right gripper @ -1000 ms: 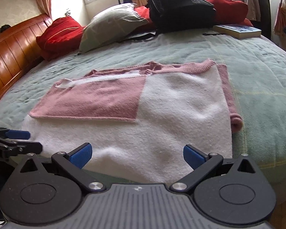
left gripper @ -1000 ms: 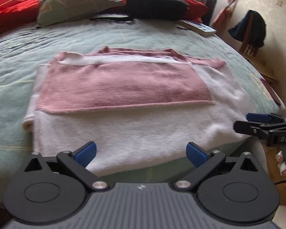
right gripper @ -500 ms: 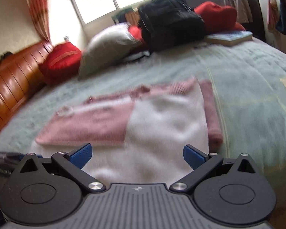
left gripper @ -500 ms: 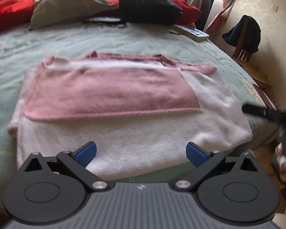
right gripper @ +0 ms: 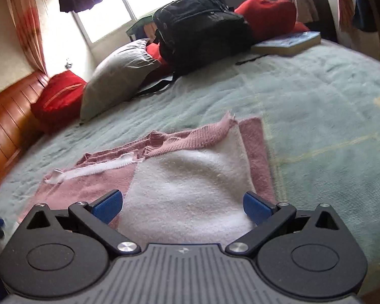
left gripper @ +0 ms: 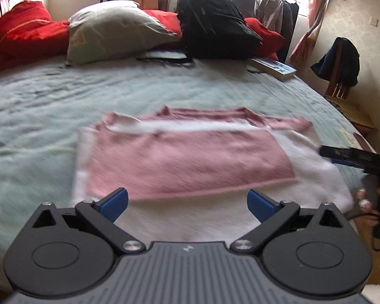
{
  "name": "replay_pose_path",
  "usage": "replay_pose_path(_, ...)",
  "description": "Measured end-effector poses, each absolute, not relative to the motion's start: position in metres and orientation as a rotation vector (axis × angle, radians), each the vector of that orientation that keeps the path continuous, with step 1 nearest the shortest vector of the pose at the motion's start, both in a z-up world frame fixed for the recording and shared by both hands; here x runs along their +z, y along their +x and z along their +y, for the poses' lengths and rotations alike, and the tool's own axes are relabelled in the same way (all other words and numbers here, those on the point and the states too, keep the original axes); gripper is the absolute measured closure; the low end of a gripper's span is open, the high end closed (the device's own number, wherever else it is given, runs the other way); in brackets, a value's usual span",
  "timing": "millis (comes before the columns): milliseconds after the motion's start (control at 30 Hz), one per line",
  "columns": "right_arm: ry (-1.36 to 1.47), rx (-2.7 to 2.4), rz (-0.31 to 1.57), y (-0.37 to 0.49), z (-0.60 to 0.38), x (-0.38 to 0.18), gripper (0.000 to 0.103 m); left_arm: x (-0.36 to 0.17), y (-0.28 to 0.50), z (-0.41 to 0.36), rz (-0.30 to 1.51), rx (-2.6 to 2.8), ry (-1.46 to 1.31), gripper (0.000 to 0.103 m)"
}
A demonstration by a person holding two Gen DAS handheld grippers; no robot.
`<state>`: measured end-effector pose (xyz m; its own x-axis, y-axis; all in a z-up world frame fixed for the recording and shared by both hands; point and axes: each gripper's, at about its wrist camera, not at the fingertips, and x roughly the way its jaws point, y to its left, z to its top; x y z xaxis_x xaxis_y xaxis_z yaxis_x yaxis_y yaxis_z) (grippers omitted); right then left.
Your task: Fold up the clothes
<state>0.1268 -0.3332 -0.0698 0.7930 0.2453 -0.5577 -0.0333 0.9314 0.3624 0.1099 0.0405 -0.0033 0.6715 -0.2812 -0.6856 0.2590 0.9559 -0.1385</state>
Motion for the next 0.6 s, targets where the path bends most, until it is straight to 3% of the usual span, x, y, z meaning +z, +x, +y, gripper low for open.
replay_pose_path(400, 0.297, 0.274, 0.641, 0.130, -0.292, -0.051, 0.000, -0.007, 0.154, 0.091, 0.786, -0.289, -0.089, 0.003)
replay_pose_path(600, 0.294, 0.214, 0.718, 0.174, -0.271, -0.086, 0.000, -0.016, 0.156, 0.113, 0.808, -0.255, -0.141, 0.003)
